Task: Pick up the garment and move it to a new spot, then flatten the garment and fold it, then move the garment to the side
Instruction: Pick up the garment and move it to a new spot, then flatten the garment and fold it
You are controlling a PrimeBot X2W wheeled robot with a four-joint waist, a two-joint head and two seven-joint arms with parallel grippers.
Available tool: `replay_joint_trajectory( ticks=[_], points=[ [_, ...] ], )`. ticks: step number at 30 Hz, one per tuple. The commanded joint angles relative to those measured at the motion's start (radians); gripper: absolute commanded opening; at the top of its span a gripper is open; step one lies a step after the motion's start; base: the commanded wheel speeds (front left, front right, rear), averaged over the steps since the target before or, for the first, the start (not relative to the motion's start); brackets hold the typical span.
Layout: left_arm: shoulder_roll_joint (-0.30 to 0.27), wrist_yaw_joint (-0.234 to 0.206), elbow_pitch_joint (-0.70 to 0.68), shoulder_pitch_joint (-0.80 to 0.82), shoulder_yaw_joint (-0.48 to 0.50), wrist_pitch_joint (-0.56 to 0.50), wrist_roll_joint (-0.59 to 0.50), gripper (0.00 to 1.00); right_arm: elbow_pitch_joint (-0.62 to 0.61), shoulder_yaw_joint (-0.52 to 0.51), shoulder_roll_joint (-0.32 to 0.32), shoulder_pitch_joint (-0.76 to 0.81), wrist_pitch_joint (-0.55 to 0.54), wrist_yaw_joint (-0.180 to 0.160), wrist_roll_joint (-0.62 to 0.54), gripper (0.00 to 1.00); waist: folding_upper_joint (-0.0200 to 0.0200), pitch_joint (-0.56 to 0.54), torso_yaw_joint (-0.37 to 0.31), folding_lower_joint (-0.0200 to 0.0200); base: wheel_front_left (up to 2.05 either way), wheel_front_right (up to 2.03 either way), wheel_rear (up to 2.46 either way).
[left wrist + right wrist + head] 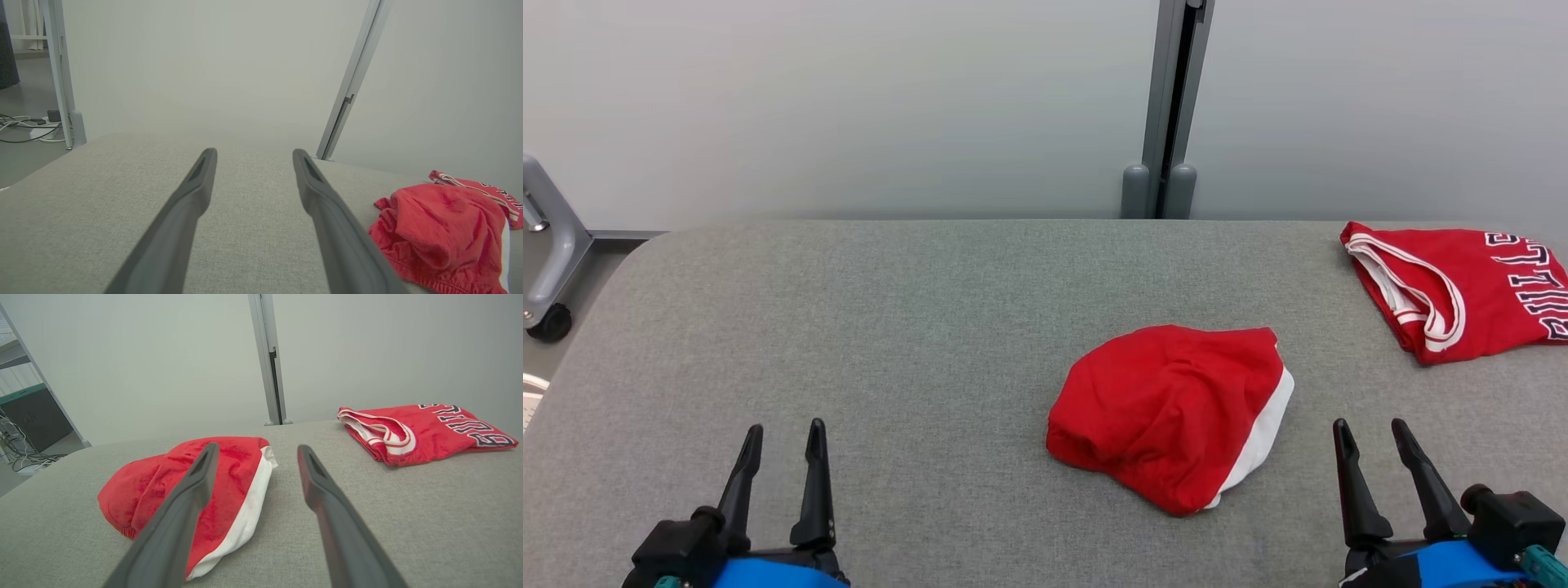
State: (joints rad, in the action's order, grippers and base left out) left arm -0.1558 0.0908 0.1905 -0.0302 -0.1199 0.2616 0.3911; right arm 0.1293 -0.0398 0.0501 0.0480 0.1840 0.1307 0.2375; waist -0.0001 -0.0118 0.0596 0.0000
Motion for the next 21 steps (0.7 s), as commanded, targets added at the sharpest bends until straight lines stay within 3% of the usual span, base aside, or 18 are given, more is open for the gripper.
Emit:
replay_joint_trajectory(
  ticks=[1, 9, 21],
  points=[
    [-0.005, -0.003, 0.000, -0.017, 0.007, 0.004, -0.011, 1.00, 0.004, -0.002, 0.001, 0.017, -0.004, 0.000, 0.003, 1.00, 0.0001, -0.001, -0.001, 0.0000, 0.00, 0.00, 0.00],
    [-0.029, -0.009, 0.028, -0.040, 0.020, 0.004, -0.040, 1.00, 0.011, 0.005, 0.001, 0.019, -0.013, 0.000, -0.003, 1.00, 0.0001, 0.001, -0.015, 0.0000, 0.00, 0.00, 0.00],
    [-0.015, -0.013, 0.028, -0.019, -0.002, 0.001, -0.033, 1.00, 0.016, 0.016, 0.001, 0.004, -0.007, 0.000, 0.005, 1.00, 0.0001, 0.015, -0.027, 0.0000, 0.00, 0.00, 0.00]
  ],
)
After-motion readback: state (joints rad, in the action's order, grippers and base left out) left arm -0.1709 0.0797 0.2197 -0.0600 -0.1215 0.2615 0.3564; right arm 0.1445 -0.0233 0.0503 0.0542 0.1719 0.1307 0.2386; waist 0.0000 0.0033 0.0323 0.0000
